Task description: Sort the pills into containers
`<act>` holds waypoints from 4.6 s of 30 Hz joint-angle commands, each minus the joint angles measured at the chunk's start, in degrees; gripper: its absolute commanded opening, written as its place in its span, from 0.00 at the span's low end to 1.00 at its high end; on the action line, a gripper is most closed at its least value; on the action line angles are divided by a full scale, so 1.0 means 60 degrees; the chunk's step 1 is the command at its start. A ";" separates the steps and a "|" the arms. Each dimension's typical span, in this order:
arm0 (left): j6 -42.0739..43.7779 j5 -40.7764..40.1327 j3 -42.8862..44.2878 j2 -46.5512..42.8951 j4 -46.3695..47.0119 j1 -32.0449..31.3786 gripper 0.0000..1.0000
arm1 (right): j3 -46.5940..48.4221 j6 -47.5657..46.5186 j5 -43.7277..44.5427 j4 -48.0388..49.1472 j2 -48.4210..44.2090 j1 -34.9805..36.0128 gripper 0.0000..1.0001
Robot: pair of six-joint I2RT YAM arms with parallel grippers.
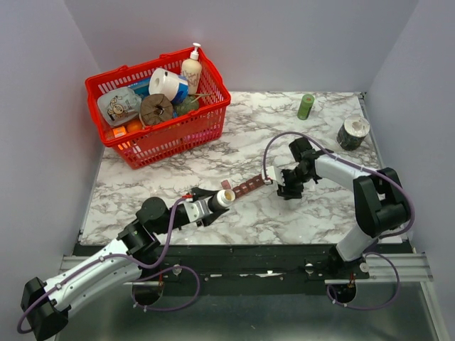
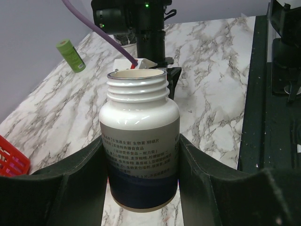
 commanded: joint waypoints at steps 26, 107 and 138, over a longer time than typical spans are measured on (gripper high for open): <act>-0.2751 0.1906 0.0259 0.2360 0.3082 0.0050 0.00 | 0.3822 0.3138 -0.6283 -0.3307 -0.3314 0.2556 0.21; -0.2928 0.0589 0.1577 0.1834 0.3596 0.0050 0.00 | 0.3799 0.4949 -0.4967 -0.2141 -0.2404 0.4373 0.26; -0.1195 -0.1330 0.2705 0.2580 0.1338 0.0050 0.00 | 0.4428 0.9501 -0.1789 -0.2302 -0.0647 0.4490 0.28</act>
